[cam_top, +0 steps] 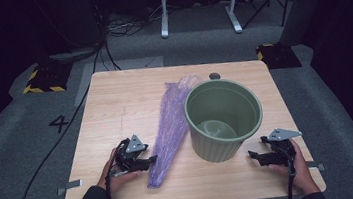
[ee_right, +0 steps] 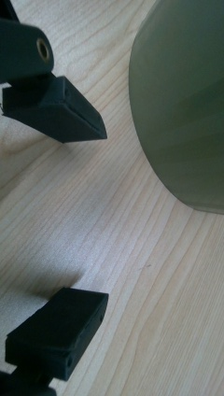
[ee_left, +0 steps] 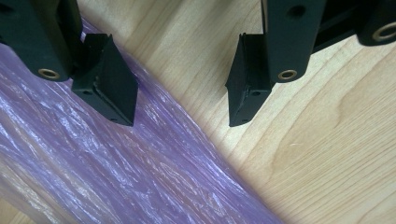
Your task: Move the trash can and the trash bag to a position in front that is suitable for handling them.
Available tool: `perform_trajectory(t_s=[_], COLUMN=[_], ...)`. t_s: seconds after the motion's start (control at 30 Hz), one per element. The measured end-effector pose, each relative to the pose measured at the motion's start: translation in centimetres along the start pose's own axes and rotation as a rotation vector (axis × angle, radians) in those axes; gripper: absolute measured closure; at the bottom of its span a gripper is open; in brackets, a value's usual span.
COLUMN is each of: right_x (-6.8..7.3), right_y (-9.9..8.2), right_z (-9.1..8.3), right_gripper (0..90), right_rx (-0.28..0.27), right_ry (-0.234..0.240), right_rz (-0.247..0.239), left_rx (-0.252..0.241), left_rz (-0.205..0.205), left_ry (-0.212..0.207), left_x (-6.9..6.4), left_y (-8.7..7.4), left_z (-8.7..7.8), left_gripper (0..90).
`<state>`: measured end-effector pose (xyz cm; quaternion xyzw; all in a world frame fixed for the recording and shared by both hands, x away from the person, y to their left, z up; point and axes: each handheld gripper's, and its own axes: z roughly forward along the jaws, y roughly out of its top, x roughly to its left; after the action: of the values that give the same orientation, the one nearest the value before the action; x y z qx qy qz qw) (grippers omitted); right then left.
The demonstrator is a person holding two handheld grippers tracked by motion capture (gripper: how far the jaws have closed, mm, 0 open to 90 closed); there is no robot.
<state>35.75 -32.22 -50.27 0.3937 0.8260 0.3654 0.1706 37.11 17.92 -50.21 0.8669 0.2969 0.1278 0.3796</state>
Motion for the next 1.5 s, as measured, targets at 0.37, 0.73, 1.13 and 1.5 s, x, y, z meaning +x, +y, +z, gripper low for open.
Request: perform_trajectory(t_s=[0.37, 0.73, 1.13, 1.5], right_x=[1.0, 3.2, 3.3, 3.5], right_y=[1.8, 4.1, 4.8, 5.4], right_z=[-0.4, -0.4, 0.1, 1.0], right_gripper=[15.6, 16.6, 15.1, 15.4], right_rx=[-0.054, -0.078, -0.083, -0.088], right_ry=[0.052, 0.172, 0.179, 0.184], right_rz=[-0.077, -0.212, -0.219, -0.221], left_rx=[-0.008, -0.004, -0.084, -0.074], left_rz=[-0.016, -0.028, -0.063, -0.044], left_ry=[0.02, 0.028, -0.01, -0.024], left_x=[0.4, 0.6, 0.3, 1.8], left_y=[-0.6, -0.9, 0.8, 4.7], left_z=[-0.6, -0.9, -2.7, -0.3], left_gripper=[42.8, 42.2, 20.7, 16.3])
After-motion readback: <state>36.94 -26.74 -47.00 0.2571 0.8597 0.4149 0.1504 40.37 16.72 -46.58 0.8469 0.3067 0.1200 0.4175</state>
